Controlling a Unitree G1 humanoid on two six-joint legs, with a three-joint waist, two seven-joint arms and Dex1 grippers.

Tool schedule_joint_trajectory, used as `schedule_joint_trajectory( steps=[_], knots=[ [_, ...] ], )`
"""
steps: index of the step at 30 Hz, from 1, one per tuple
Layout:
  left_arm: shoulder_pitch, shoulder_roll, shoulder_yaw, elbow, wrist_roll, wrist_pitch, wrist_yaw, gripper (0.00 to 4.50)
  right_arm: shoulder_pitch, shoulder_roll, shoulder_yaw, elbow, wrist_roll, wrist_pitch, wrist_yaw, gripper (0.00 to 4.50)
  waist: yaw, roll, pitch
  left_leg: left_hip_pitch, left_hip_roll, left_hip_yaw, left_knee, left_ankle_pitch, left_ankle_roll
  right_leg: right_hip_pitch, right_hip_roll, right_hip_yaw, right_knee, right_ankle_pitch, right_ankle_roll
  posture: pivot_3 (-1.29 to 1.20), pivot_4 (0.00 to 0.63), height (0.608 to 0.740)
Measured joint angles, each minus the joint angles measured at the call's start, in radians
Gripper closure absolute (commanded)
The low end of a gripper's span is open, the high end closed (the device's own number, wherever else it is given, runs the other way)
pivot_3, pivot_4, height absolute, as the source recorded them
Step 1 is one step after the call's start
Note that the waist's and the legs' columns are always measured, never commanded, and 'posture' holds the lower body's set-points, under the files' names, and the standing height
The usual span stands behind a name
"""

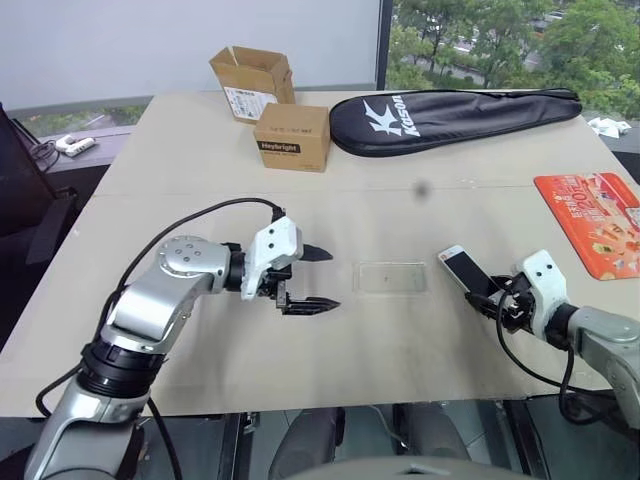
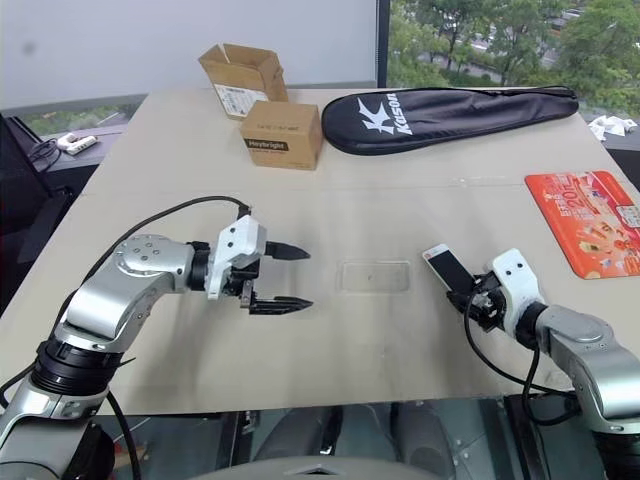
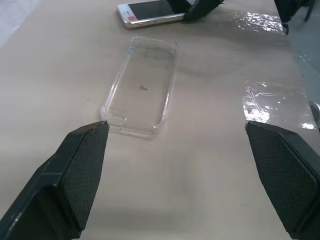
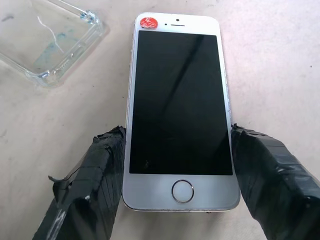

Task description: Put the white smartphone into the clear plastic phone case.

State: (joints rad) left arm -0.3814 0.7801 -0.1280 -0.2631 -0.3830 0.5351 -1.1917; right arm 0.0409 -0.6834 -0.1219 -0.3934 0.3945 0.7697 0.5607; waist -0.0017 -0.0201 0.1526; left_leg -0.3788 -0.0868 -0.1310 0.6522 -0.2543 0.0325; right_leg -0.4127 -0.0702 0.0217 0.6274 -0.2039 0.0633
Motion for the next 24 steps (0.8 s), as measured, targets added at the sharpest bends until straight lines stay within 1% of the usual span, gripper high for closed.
schedule_joint_trajectory(
  steps=[3,5,7,9,12,15,16,19,21,22,23,24],
  knots=[
    [0.002,0.003,0.007,0.000,-0.001,-0.001,0.010,0.00,-0.037,0.010,0.003,0.037,-0.008,-0.038,0.002,1.70,-0.003,0.001,0.001,0.000,0.000,0.001,0.000,0.000,0.000,0.000,0.000,0.000,0.000,-0.002,0.003,0.00,0.150,0.740],
    [0.004,0.005,0.010,0.000,-0.001,-0.001,0.014,0.00,-0.066,0.015,0.004,0.057,-0.014,-0.065,0.013,1.70,-0.004,0.005,0.004,-0.001,0.000,0.001,0.000,0.000,0.000,-0.001,0.000,0.000,0.000,-0.001,0.002,0.00,0.150,0.740],
    [0.005,0.006,0.011,0.000,-0.001,-0.002,0.020,0.00,-0.103,0.015,0.012,0.057,-0.014,-0.116,0.054,1.70,-0.007,0.008,0.006,-0.001,0.000,0.000,-0.002,0.000,0.000,-0.002,0.000,0.000,0.000,0.000,0.000,0.00,0.150,0.740],
    [0.004,0.006,0.011,0.000,-0.001,-0.003,0.023,0.00,-0.129,-0.001,0.035,0.057,-0.014,-0.158,0.104,1.70,-0.008,0.009,0.007,-0.002,0.000,0.000,-0.003,0.000,0.000,-0.003,0.000,-0.001,0.000,0.000,0.000,0.00,0.150,0.740],
    [-0.013,-0.002,0.012,0.003,-0.003,0.003,0.041,0.00,-0.186,-0.078,0.101,0.091,-0.030,-0.245,0.258,1.70,-0.008,0.010,0.009,-0.004,0.000,-0.001,-0.003,0.000,0.000,-0.005,0.001,-0.002,-0.001,0.000,0.000,0.00,0.150,0.740],
    [-0.039,-0.010,0.011,0.021,-0.004,0.005,0.044,0.00,-0.271,-0.113,0.157,0.171,-0.064,-0.326,0.364,1.70,-0.009,0.011,0.010,-0.004,0.000,0.000,-0.003,0.000,0.000,-0.004,0.002,-0.001,-0.001,0.000,0.000,0.00,0.150,0.740],
    [-0.049,-0.010,0.011,0.031,-0.005,0.004,0.043,0.00,-0.312,-0.129,0.186,0.220,-0.081,-0.371,0.420,1.70,-0.009,0.010,0.011,-0.003,0.000,0.000,-0.002,0.000,0.000,-0.004,0.002,-0.001,-0.001,0.000,0.000,0.00,0.150,0.740],
    [-0.055,-0.011,0.011,0.049,-0.006,0.003,0.036,0.00,-0.388,-0.143,0.244,0.318,-0.123,-0.474,0.532,1.70,-0.011,0.011,0.012,-0.003,0.000,0.000,-0.002,0.000,-0.001,-0.005,0.002,-0.001,-0.001,0.000,0.000,0.00,0.150,0.740],
    [-0.068,-0.010,0.008,0.070,-0.005,-0.005,0.020,0.00,-0.469,-0.145,0.307,0.432,-0.178,-0.570,0.617,1.70,-0.013,0.011,0.013,-0.003,0.000,0.001,-0.002,0.002,-0.004,-0.005,0.002,-0.001,0.000,0.000,0.000,0.00,0.150,0.740],
    [-0.076,-0.010,0.007,0.082,-0.005,-0.011,0.015,0.25,-0.508,-0.141,0.328,0.485,-0.205,-0.611,0.648,1.70,-0.013,0.011,0.013,-0.003,0.000,0.001,-0.002,0.003,-0.005,-0.005,0.003,-0.001,0.000,0.000,0.000,0.00,0.150,0.740],
    [-0.078,-0.010,0.007,0.084,-0.005,-0.013,0.014,0.40,-0.519,-0.139,0.334,0.500,-0.213,-0.623,0.656,1.70,-0.012,0.011,0.014,-0.003,0.000,0.001,-0.002,0.003,-0.005,-0.005,0.003,-0.001,0.000,0.000,0.000,0.00,0.150,0.740],
    [-0.079,-0.010,0.007,0.085,-0.005,-0.015,0.013,0.65,-0.532,-0.137,0.340,0.518,-0.221,-0.639,0.666,1.70,-0.012,0.011,0.014,-0.003,0.000,0.001,-0.002,0.003,-0.005,-0.005,0.003,-0.001,0.000,0.000,0.000,0.00,0.150,0.740]
  ],
)
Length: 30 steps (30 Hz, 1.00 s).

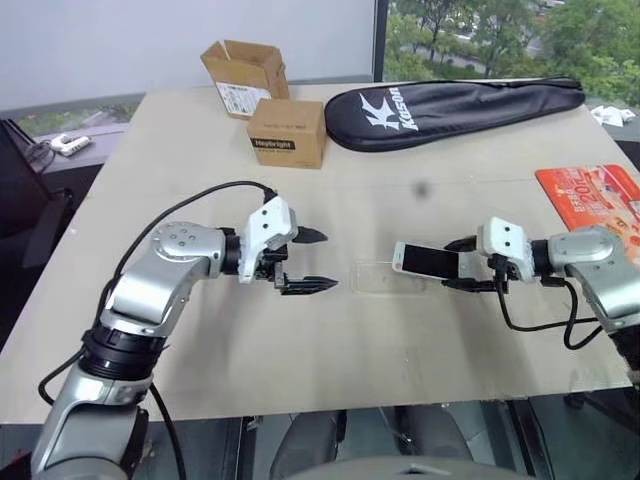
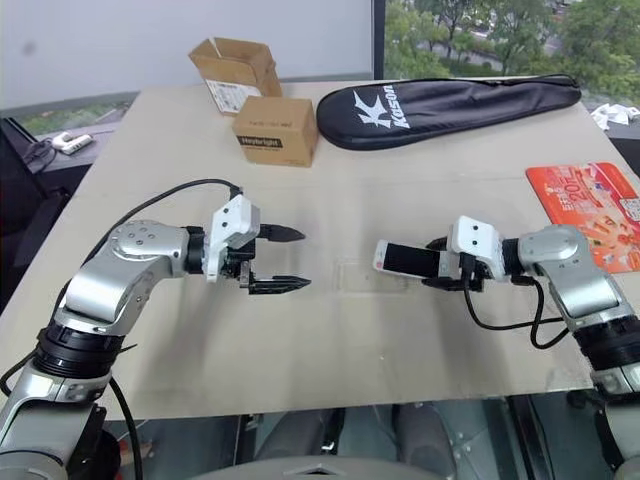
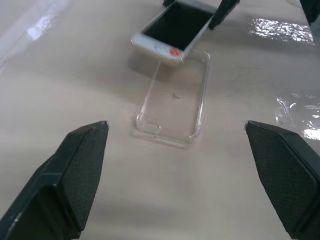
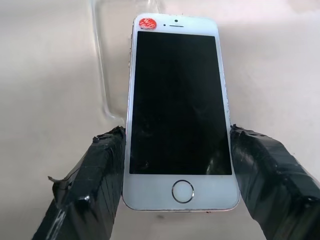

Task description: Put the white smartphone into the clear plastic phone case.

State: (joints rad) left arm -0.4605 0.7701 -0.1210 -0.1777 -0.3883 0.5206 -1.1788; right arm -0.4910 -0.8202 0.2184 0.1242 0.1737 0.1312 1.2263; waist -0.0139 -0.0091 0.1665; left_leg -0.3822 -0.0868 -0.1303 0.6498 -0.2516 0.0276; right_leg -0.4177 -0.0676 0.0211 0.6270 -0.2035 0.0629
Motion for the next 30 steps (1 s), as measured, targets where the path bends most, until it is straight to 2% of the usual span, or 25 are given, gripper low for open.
schedule_joint_trajectory(
  steps=[1,2,4,5,6,7,10,12,18,30],
  knots=[
    [-0.008,-0.008,0.000,0.007,-0.007,0.000,-0.005,0.85,-0.047,0.007,0.024,0.067,-0.029,-0.055,0.047,1.70,0.000,0.000,0.000,-0.001,0.000,0.000,0.000,0.000,0.000,-0.001,0.000,0.000,0.000,0.000,0.000,0.00,0.150,0.740],
    [-0.008,-0.013,0.000,0.010,-0.010,0.000,-0.007,1.47,-0.061,0.009,0.034,0.087,-0.039,-0.075,0.062,1.70,0.001,0.000,0.000,-0.001,0.000,0.000,0.000,0.000,0.000,-0.001,-0.001,0.000,0.000,0.000,0.000,0.00,0.150,0.740],
    [-0.014,-0.033,-0.002,0.032,-0.010,-0.007,-0.018,2.17,-0.099,0.023,0.051,0.148,-0.057,-0.121,0.101,1.70,0.001,0.000,0.000,-0.001,0.000,0.000,0.000,0.000,0.000,-0.002,-0.001,0.000,0.000,0.000,0.000,0.00,0.150,0.740],
    [-0.018,-0.040,-0.005,0.039,-0.010,-0.008,-0.019,2.34,-0.107,0.027,0.054,0.162,-0.060,-0.131,0.108,1.70,0.002,0.000,0.000,-0.002,0.000,0.000,0.000,0.000,0.000,-0.002,-0.001,0.000,0.000,0.000,0.000,0.00,0.150,0.740],
    [-0.034,-0.064,-0.011,0.062,-0.008,-0.016,-0.022,2.95,-0.126,0.036,0.058,0.193,-0.068,-0.149,0.128,1.70,0.003,0.000,0.000,-0.002,0.000,0.000,0.000,0.000,0.000,-0.002,-0.001,0.000,0.000,0.000,0.000,0.00,0.150,0.740],
    [-0.061,-0.095,-0.021,0.096,-0.004,-0.035,-0.027,3.19,-0.141,0.040,0.061,0.217,-0.074,-0.161,0.147,1.70,0.005,0.000,0.000,-0.002,0.000,-0.001,0.000,0.000,0.000,-0.002,-0.001,-0.001,0.000,0.000,0.000,0.00,0.150,0.740],
    [-0.128,-0.183,-0.077,0.175,0.026,-0.101,-0.036,4.41,-0.173,0.046,0.077,0.246,-0.086,-0.182,0.180,1.70,0.007,0.000,0.000,-0.002,-0.001,0.000,0.001,0.000,0.000,-0.001,-0.001,0.000,0.000,0.000,0.000,0.00,0.150,0.740],
    [-0.153,-0.238,-0.110,0.230,0.050,-0.144,-0.042,4.41,-0.176,0.055,0.081,0.247,-0.090,-0.187,0.194,1.70,0.004,0.000,0.000,-0.002,-0.001,0.000,0.001,0.000,0.000,-0.002,-0.001,0.000,0.000,0.000,0.000,0.00,0.150,0.740],
    [-0.208,-0.309,-0.178,0.351,0.138,-0.272,-0.049,4.41,-0.179,0.054,0.089,0.215,-0.121,-0.166,0.207,1.70,0.000,0.000,0.000,-0.002,0.000,0.001,0.001,0.000,-0.001,-0.004,-0.002,0.002,0.002,0.000,0.000,0.00,0.150,0.740],
    [-0.187,-0.334,-0.222,0.405,0.214,-0.353,-0.081,4.41,-0.151,0.024,0.104,-0.029,-0.208,-0.004,0.177,1.70,0.002,0.000,0.000,-0.003,0.000,0.001,0.002,0.000,0.000,-0.004,-0.001,0.002,0.003,0.000,0.000,0.00,0.150,0.740]
  ],
)
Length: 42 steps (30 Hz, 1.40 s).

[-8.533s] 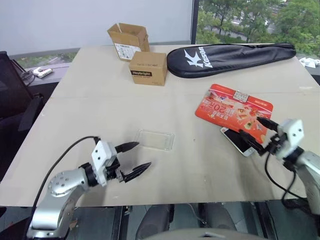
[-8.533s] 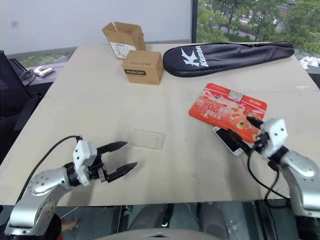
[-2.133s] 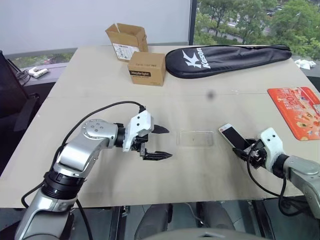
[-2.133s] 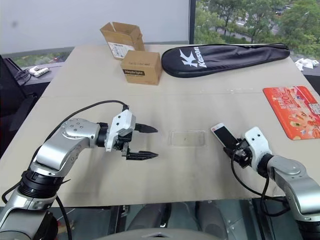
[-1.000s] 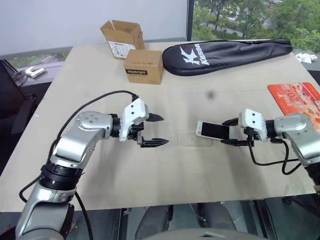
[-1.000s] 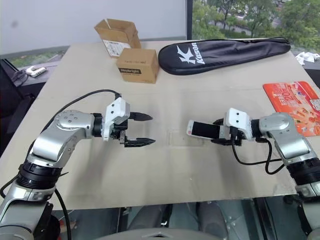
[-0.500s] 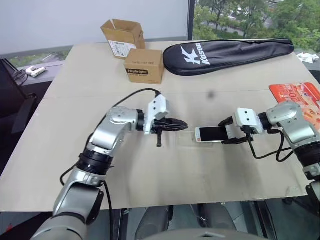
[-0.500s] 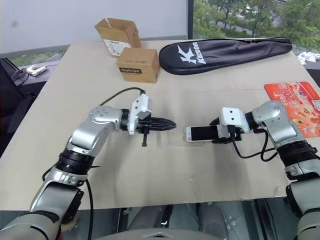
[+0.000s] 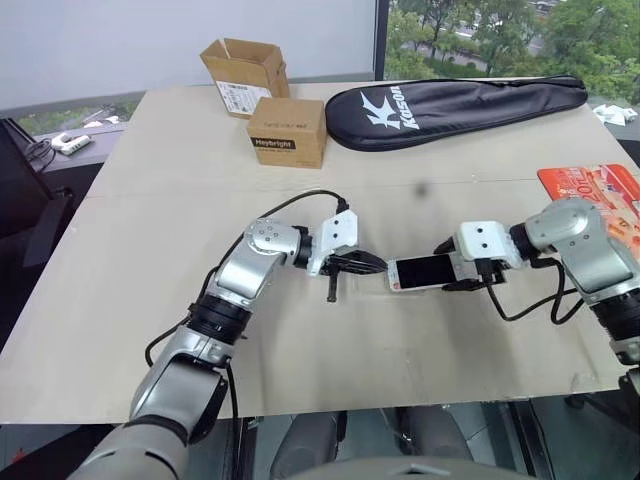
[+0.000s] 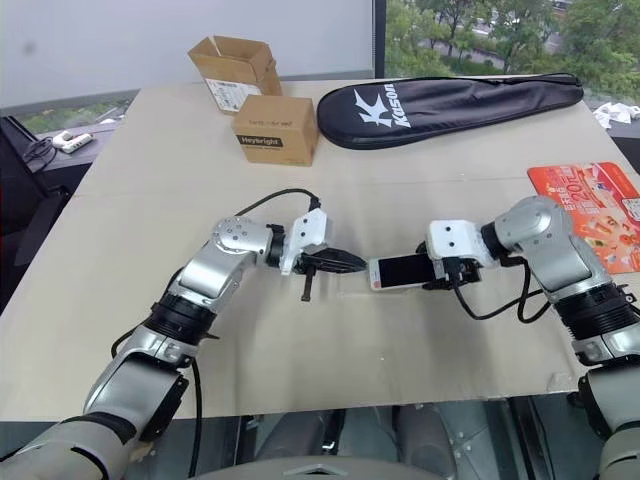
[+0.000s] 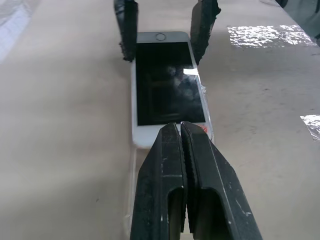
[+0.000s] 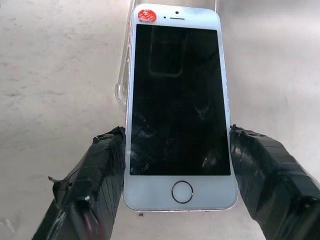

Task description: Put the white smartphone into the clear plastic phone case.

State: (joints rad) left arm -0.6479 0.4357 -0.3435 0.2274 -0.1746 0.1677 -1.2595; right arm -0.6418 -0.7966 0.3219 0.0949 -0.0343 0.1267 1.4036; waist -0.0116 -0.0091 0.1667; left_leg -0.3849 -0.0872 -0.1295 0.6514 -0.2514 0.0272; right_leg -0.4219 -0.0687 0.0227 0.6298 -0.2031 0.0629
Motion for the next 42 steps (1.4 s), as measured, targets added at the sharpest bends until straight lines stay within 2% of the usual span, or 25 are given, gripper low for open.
schedule_joint_trajectory(
  steps=[14,24,27,29,35,42],
  knots=[
    [0.026,-0.035,-0.040,0.005,0.111,0.007,0.106,4.41,0.027,-0.022,0.021,-0.118,-0.035,0.096,-0.013,1.70,0.000,0.000,0.000,0.000,0.000,0.000,0.000,0.000,0.000,0.000,0.000,0.000,0.001,0.000,0.000,0.00,0.150,0.740],
    [0.038,-0.054,-0.052,0.010,0.140,-0.018,0.151,4.41,0.034,-0.024,0.021,-0.177,-0.009,0.157,-0.008,1.70,0.003,0.000,-0.001,0.002,-0.001,0.000,0.002,0.000,0.000,0.001,-0.001,0.000,0.004,0.000,0.000,0.00,0.150,0.740],
    [0.037,-0.054,-0.057,0.019,0.144,-0.032,0.151,4.50,0.015,-0.021,0.018,-0.167,0.009,0.178,-0.010,0.96,0.003,0.000,-0.001,0.002,-0.001,0.000,0.002,0.000,0.000,0.002,-0.001,0.000,0.004,0.000,0.000,0.00,0.150,0.740],
    [0.037,-0.054,-0.058,0.023,0.145,-0.039,0.151,4.50,-0.029,-0.018,0.016,-0.125,0.018,0.180,-0.011,0.06,0.002,0.000,-0.001,0.004,-0.001,0.000,0.002,0.000,0.000,0.003,-0.001,0.000,0.004,0.000,0.000,0.00,0.150,0.740],
    [0.034,-0.056,-0.058,0.031,0.145,-0.045,0.149,4.50,-0.130,0.042,0.019,0.048,0.011,0.180,-0.013,0.06,0.001,0.000,-0.001,0.004,-0.001,0.000,0.002,0.000,0.000,0.003,0.000,0.000,0.004,0.000,0.000,0.00,0.150,0.740],
    [0.027,-0.070,-0.058,0.043,0.145,-0.045,0.144,4.50,-0.221,0.116,0.084,0.302,-0.035,0.119,0.012,0.06,0.003,0.000,-0.001,0.003,-0.002,-0.001,0.002,0.000,0.000,0.003,-0.001,-0.001,0.004,0.000,0.000,0.00,0.150,0.740]
  ],
)
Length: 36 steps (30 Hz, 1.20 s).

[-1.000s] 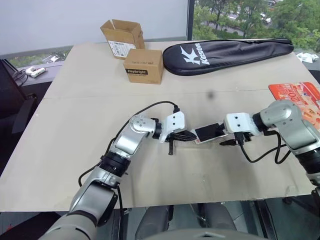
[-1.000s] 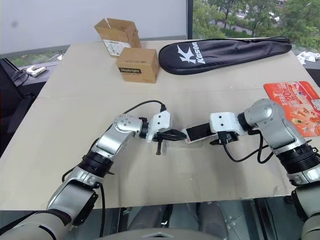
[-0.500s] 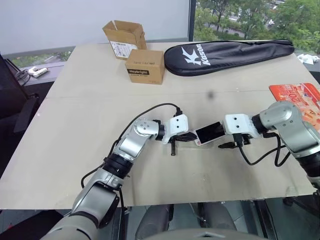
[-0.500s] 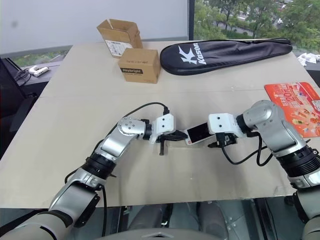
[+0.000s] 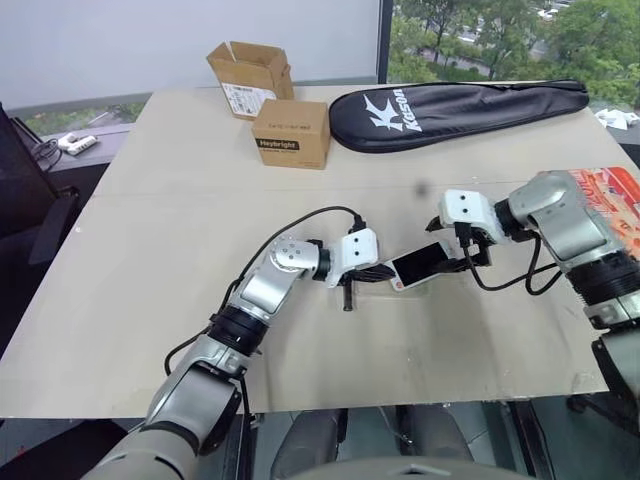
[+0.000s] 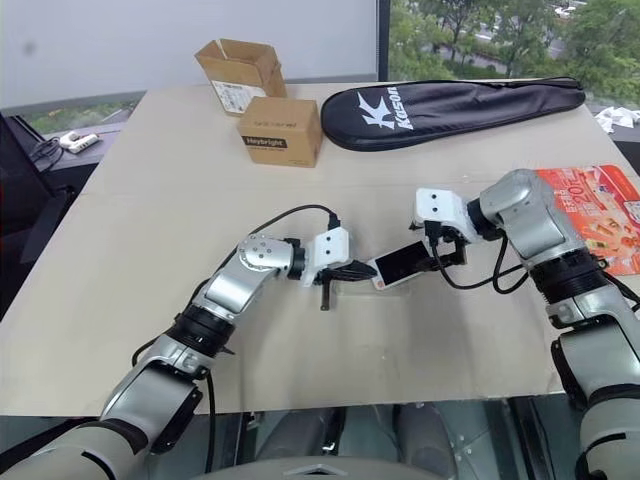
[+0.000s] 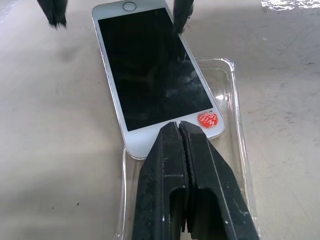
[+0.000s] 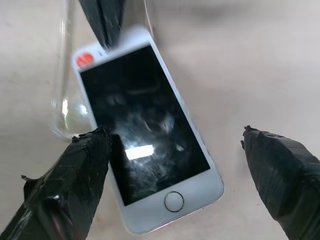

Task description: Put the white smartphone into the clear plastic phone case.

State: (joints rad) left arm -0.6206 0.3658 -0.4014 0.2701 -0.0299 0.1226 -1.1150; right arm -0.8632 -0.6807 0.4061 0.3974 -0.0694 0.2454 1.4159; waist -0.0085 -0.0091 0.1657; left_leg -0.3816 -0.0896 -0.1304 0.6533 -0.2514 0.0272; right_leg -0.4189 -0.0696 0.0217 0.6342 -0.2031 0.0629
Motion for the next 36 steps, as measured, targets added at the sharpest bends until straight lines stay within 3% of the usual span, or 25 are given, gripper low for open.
schedule_joint_trajectory(
  steps=[8,21,36],
  knots=[
    [-0.003,-0.004,0.002,0.005,0.000,0.000,-0.001,4.50,0.030,-0.066,0.055,-0.020,-0.009,0.024,0.087,0.06,-0.001,0.000,0.000,0.000,-0.001,-0.001,0.000,0.000,0.000,0.000,-0.001,-0.001,0.000,0.000,0.000,0.00,0.150,0.740],
    [-0.007,-0.009,-0.001,0.002,0.000,0.020,-0.014,4.50,0.147,-0.148,0.051,-0.362,0.043,0.179,0.092,0.06,-0.003,0.000,0.000,0.000,-0.001,-0.002,0.000,0.000,0.000,-0.001,-0.001,-0.001,0.002,0.000,0.000,0.00,0.150,0.740],
    [-0.001,0.013,-0.022,-0.068,0.010,0.090,-0.024,4.50,0.165,-0.081,0.044,-0.335,0.026,0.157,-0.073,0.06,-0.003,0.000,0.000,0.000,-0.001,-0.001,0.000,0.000,0.000,-0.001,-0.001,-0.001,0.002,0.000,0.000,0.00,0.150,0.740]
  ],
)
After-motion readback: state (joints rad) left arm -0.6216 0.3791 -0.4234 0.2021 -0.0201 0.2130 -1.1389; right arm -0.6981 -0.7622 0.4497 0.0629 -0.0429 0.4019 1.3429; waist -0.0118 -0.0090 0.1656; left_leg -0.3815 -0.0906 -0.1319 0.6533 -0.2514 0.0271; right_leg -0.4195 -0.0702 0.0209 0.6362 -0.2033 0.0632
